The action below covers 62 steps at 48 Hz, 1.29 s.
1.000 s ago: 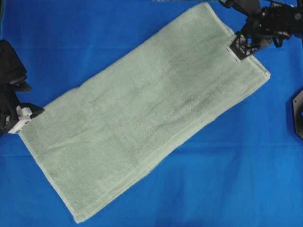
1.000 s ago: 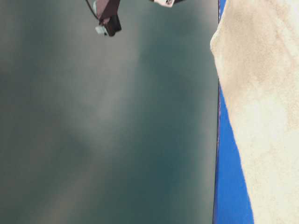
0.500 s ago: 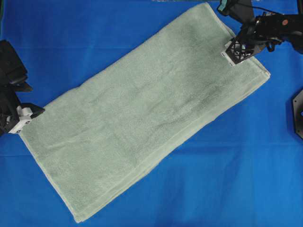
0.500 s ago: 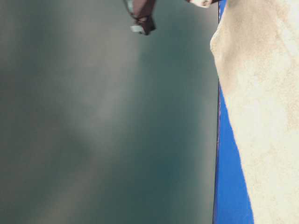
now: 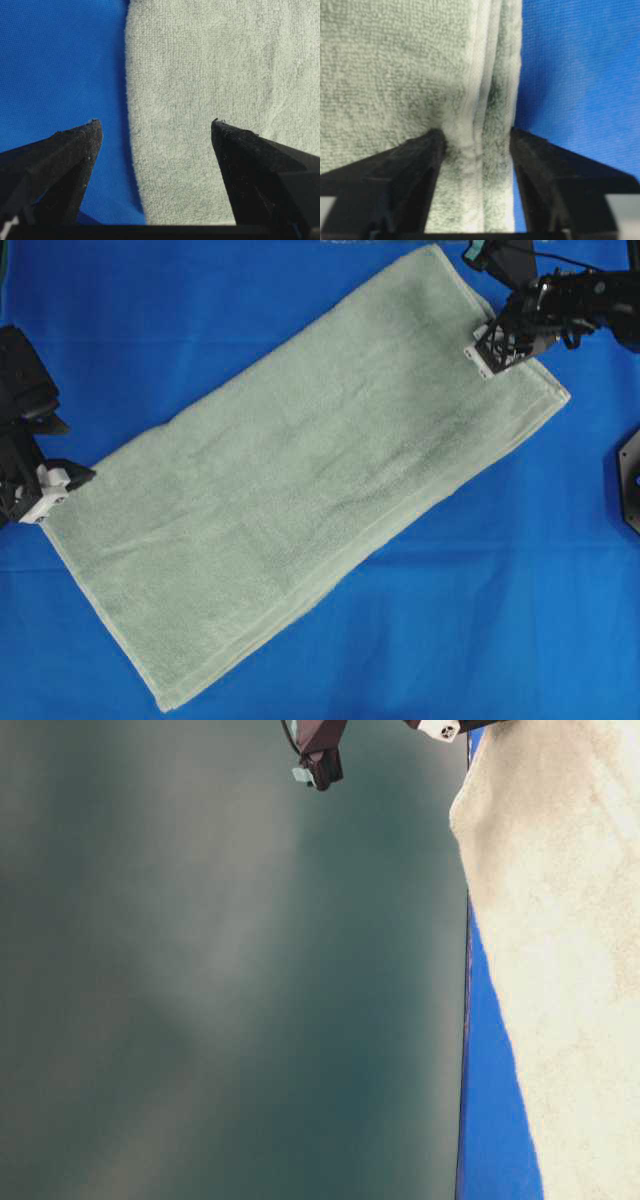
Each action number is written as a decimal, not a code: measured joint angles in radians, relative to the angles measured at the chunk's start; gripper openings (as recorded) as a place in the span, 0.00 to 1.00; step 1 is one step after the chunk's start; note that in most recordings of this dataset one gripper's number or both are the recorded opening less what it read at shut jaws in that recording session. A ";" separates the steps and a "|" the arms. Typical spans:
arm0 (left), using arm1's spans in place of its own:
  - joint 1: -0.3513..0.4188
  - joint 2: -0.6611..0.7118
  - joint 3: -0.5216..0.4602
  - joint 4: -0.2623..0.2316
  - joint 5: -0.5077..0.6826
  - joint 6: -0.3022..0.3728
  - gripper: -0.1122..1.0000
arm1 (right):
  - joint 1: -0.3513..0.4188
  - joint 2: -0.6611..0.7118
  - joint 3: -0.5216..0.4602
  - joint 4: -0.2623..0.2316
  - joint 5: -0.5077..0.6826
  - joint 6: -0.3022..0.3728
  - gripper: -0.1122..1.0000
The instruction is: Fold a bath towel.
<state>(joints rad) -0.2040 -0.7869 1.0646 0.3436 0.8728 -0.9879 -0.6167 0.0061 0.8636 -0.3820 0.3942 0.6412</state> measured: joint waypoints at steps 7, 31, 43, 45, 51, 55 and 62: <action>0.000 -0.002 0.002 0.000 0.002 0.002 0.86 | 0.002 -0.003 0.044 0.000 -0.117 0.017 0.31; 0.000 -0.009 0.000 -0.003 0.000 -0.005 0.86 | 0.104 -0.210 0.009 0.015 0.209 0.040 0.25; 0.000 -0.009 0.000 -0.003 -0.002 0.003 0.86 | 0.202 -0.278 -0.078 0.017 0.333 0.094 0.25; 0.000 -0.009 0.000 -0.003 -0.002 0.005 0.86 | 0.219 -0.268 -0.087 0.017 0.334 0.106 0.25; 0.000 -0.009 0.002 -0.003 -0.002 0.003 0.86 | 0.308 -0.204 -0.144 0.015 0.328 0.163 0.25; 0.000 -0.009 0.000 -0.003 -0.002 0.005 0.86 | 0.397 -0.133 -0.218 0.015 0.307 0.192 0.25; 0.000 -0.009 0.000 -0.002 -0.003 0.008 0.86 | 0.571 0.034 -0.428 -0.002 0.296 0.216 0.25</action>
<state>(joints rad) -0.2040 -0.7961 1.0646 0.3421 0.8698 -0.9802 -0.0460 0.0399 0.4357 -0.3835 0.6903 0.8575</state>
